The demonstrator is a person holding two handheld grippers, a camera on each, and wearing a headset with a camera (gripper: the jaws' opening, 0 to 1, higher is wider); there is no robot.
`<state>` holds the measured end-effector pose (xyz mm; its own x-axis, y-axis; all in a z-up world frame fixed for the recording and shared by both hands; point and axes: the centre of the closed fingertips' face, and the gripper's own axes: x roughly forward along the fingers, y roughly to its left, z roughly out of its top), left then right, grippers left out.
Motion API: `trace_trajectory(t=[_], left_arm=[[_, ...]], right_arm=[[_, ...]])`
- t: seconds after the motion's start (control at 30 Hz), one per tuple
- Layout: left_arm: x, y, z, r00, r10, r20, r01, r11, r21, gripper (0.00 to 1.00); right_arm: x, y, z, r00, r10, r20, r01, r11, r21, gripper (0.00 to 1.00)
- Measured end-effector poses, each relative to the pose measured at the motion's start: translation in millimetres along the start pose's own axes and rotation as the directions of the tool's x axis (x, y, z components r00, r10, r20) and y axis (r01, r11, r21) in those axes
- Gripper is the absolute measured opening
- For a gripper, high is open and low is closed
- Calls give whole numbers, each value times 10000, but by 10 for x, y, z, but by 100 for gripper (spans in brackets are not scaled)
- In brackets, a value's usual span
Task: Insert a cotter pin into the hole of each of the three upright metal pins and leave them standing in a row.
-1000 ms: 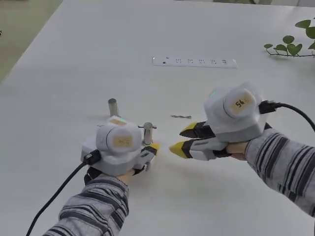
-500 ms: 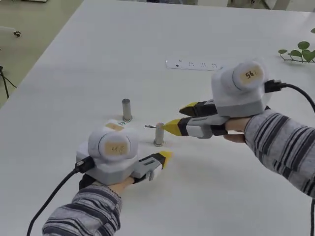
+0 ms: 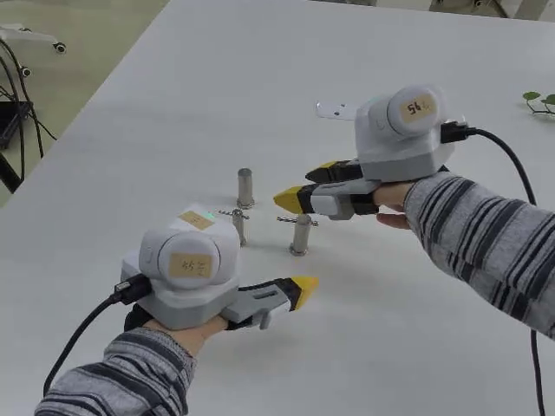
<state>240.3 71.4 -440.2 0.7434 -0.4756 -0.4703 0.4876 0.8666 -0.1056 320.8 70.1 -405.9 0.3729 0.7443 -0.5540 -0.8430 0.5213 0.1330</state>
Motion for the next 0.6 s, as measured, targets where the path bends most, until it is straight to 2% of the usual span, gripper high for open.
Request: trace_trajectory(t=[0.07,0.23,0.33,0.4,0.6], left_arm=[[-12,5,-8,10000,10,17,-10,10000,4,76],[-51,78,-51,9997,204,125,-197,9983,-548,81],[-61,121,-55,9994,306,164,-300,9991,-313,84],[-69,156,-70,9994,337,72,-335,9991,-273,88],[-101,231,-3,9985,360,412,-344,9987,-374,93]], right_arm=[[52,8,39,9999,18,103,-19,10000,76,37],[276,52,105,9999,20,108,-18,9999,-132,36],[403,-18,122,10000,36,84,-35,9999,-111,35],[461,19,149,10000,69,55,-68,9999,-148,33],[753,-70,140,9998,-15,-213,2,9981,-612,28]])
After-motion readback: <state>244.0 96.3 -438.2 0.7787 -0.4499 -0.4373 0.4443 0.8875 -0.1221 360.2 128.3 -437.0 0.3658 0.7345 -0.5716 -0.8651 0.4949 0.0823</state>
